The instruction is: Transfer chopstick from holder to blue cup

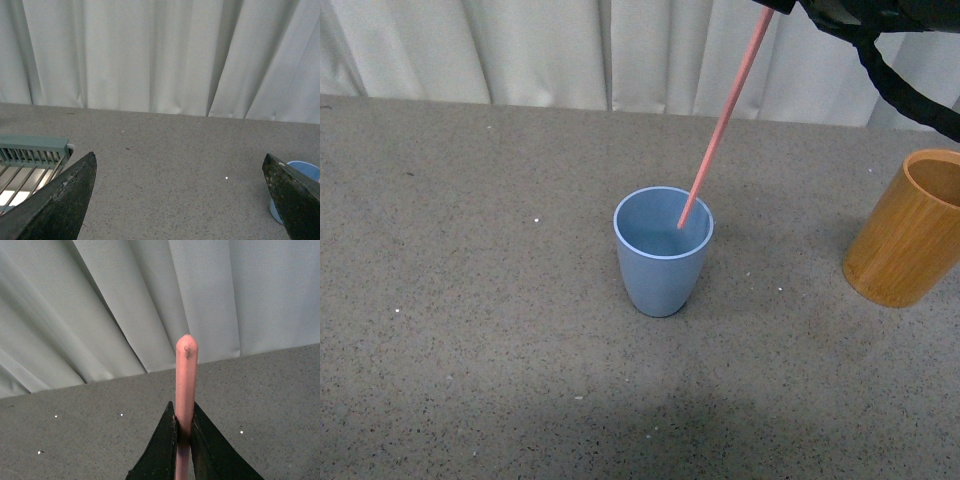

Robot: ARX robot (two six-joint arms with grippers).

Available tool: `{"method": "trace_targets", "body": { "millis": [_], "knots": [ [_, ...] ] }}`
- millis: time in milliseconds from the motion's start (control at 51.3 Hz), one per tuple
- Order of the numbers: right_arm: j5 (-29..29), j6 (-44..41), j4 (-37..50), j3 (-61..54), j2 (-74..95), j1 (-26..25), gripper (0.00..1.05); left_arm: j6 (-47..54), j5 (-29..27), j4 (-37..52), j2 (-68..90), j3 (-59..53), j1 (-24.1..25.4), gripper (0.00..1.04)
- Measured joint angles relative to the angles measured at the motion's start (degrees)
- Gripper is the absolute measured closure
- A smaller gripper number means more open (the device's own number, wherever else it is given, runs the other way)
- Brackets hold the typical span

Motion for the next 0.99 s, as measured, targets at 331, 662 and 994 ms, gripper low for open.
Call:
{"method": "trace_targets", "body": {
  "millis": [331, 662, 994],
  "knots": [
    [-0.4, -0.9, 1.2, 0.1, 0.8, 0.8, 0.85, 0.0, 0.0, 0.0, 0.0, 0.0, 0.0, 0.07],
    [-0.9, -0.6, 0.6, 0.2, 0.8, 1.0, 0.37, 0.0, 0.0, 0.0, 0.0, 0.0, 0.0, 0.07],
    [1.2, -0.2, 0.6, -5.9, -5.7, -0.9, 0.1, 0.0, 0.0, 0.0, 0.0, 0.0, 0.0, 0.07]
  ]
}}
